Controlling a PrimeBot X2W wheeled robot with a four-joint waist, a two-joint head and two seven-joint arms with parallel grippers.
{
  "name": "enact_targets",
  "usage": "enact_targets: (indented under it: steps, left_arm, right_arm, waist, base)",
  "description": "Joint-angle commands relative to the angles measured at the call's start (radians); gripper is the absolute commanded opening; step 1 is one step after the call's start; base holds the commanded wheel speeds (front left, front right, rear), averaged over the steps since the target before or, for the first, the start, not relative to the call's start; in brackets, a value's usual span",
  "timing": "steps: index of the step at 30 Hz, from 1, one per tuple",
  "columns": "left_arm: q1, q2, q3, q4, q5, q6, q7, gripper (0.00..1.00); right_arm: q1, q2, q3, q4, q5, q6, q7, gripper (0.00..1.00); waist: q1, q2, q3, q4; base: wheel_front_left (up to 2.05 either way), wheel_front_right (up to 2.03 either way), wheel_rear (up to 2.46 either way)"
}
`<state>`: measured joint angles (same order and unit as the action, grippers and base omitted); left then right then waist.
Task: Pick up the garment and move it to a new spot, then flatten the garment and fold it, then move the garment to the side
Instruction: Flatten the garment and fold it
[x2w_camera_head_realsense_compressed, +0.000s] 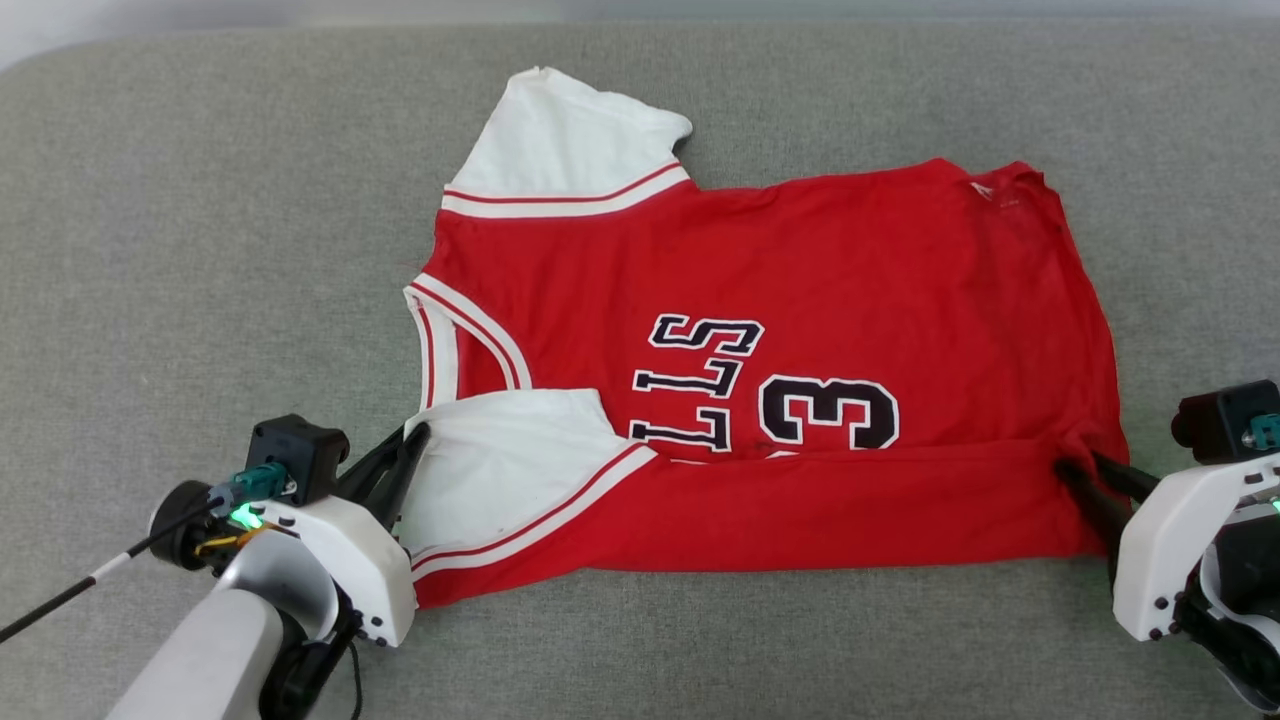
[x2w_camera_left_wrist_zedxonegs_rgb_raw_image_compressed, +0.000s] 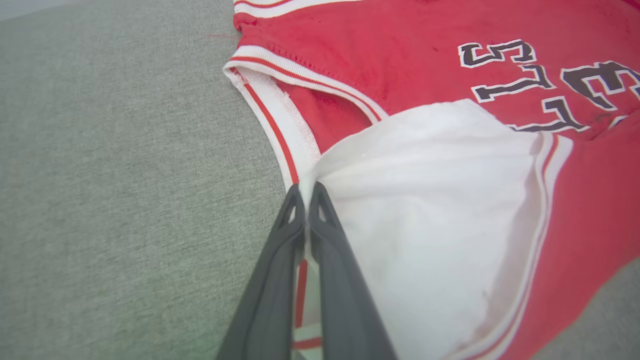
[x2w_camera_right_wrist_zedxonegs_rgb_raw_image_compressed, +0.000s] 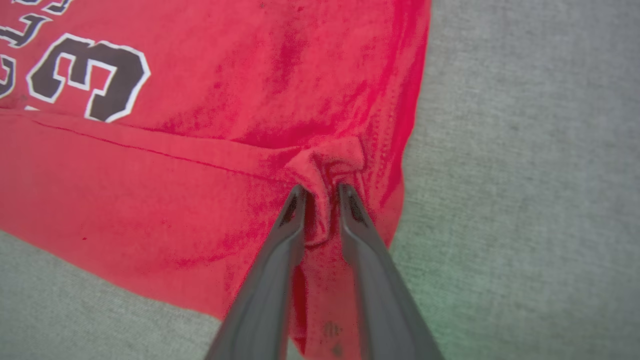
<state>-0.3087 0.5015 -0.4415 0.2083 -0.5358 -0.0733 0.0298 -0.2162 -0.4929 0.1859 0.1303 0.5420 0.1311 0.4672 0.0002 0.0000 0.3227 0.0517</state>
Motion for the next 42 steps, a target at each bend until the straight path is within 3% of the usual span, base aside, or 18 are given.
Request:
enact_targets:
  steps: [1,9,18,30,38,42]
  left_arm:
    - [-0.005,-0.012,0.003,0.013,-0.006,0.009,-0.012,1.00]
    - [0.051,-0.053,0.029,0.092,-0.048,0.045,-0.065,1.00]
    - [0.192,-0.035,0.056,-0.032,-0.101,0.140,0.019,1.00]
    - [0.292,0.009,0.025,-0.195,-0.087,0.235,0.158,1.00]
    - [0.261,0.005,0.014,-0.152,-0.062,0.274,0.183,1.00]
    - [0.257,0.001,-0.012,-0.095,-0.061,0.269,0.222,1.00]
  right_arm:
    - [-0.002,0.008,0.002,0.009,-0.007,-0.001,0.004,1.00]
    - [0.032,0.040,-0.005,0.014,-0.056,-0.001,-0.015,1.00]
    - [0.131,0.138,-0.131,-0.054,-0.121,-0.001,0.083,1.00]
    - [0.222,0.296,-0.252,-0.203,-0.191,-0.001,0.174,1.00]
    - [0.201,0.315,-0.254,-0.245,-0.194,-0.001,0.176,1.00]
    - [0.192,0.312,-0.249,-0.258,-0.196,-0.001,0.170,1.00]
  waist:
    - [-0.0002,0.0000,-0.018,-0.001]
    - [-0.0002,0.0000,-0.128,-0.010]
    - [-0.0002,0.0000,-0.198,-0.014]
    - [-0.0002,0.0000,-0.147,-0.035]
    - [-0.0002,0.0000,-0.095,-0.054]
    - [-0.0002,0.0000,-0.070,-0.059]
  base:
    - [0.00,0.00,0.00]
    - [0.00,0.00,0.00]
    - [0.00,0.00,0.00]
    - [0.00,0.00,0.00]
    - [0.00,0.00,0.00]
    - [0.00,0.00,0.00]
